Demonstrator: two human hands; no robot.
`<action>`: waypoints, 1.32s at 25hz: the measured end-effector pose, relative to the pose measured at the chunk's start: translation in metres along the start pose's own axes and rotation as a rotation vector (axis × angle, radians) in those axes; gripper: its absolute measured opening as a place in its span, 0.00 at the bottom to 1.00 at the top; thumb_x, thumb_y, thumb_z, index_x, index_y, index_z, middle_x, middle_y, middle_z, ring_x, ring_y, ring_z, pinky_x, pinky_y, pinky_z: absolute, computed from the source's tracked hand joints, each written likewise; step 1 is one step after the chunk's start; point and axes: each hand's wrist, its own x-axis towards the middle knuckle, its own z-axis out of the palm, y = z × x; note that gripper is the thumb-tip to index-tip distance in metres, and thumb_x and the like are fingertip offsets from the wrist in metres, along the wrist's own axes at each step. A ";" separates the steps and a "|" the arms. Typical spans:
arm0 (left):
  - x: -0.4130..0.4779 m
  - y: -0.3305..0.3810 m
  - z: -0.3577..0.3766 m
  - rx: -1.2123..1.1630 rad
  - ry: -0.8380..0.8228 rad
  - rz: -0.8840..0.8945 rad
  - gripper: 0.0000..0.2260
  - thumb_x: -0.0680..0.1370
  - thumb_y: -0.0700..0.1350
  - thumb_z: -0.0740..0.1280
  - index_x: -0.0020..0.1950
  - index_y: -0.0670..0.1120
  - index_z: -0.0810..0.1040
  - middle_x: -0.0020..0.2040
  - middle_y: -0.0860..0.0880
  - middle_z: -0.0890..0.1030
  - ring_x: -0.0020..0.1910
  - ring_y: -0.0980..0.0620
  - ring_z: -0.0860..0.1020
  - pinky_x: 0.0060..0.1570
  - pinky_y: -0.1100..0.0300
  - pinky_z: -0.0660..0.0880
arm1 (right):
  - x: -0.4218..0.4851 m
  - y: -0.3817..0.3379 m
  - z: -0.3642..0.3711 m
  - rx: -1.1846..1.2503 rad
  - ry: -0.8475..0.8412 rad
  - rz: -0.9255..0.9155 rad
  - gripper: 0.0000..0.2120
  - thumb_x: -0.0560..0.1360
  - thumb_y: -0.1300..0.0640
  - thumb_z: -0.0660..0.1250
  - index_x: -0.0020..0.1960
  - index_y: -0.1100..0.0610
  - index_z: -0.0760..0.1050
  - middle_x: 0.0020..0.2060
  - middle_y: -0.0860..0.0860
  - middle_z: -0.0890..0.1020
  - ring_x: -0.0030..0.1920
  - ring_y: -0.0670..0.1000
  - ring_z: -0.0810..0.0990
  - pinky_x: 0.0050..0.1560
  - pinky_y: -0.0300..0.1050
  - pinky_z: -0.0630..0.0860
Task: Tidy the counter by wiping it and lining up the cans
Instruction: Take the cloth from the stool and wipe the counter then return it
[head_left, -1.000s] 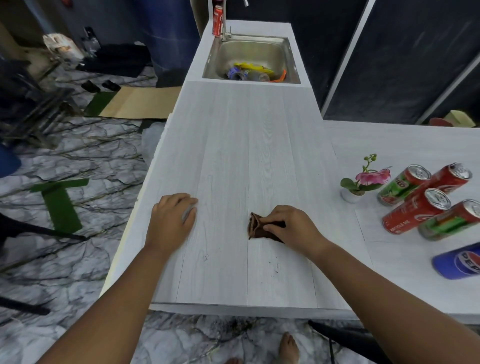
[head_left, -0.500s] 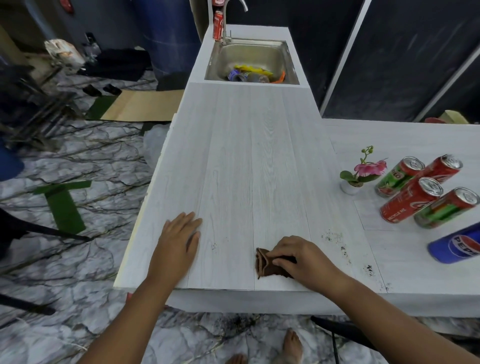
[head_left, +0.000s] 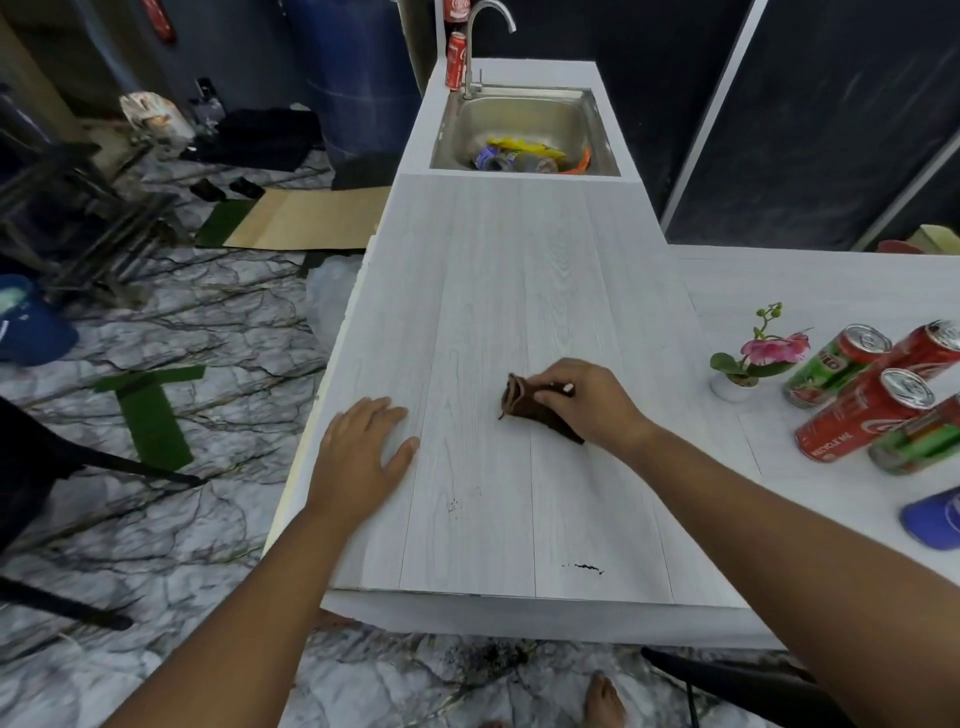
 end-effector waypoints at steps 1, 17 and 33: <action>0.001 -0.001 0.002 -0.005 0.018 0.001 0.23 0.83 0.60 0.66 0.73 0.50 0.80 0.75 0.48 0.77 0.77 0.44 0.73 0.78 0.38 0.66 | 0.019 -0.001 0.001 -0.019 0.000 0.002 0.10 0.80 0.61 0.75 0.60 0.52 0.88 0.52 0.45 0.86 0.55 0.44 0.83 0.59 0.34 0.76; 0.003 -0.006 0.006 -0.028 0.082 0.022 0.20 0.81 0.61 0.68 0.70 0.53 0.81 0.72 0.52 0.78 0.75 0.49 0.73 0.77 0.46 0.66 | -0.015 0.004 0.041 -0.100 -0.117 -0.096 0.12 0.80 0.60 0.75 0.62 0.52 0.88 0.52 0.46 0.86 0.55 0.46 0.83 0.60 0.37 0.76; -0.008 -0.027 -0.005 -0.052 0.003 0.023 0.26 0.83 0.62 0.68 0.79 0.52 0.75 0.83 0.51 0.70 0.85 0.50 0.63 0.85 0.47 0.55 | -0.067 -0.040 0.043 0.155 -0.080 -0.015 0.11 0.78 0.63 0.77 0.57 0.50 0.90 0.51 0.42 0.87 0.54 0.43 0.85 0.58 0.32 0.76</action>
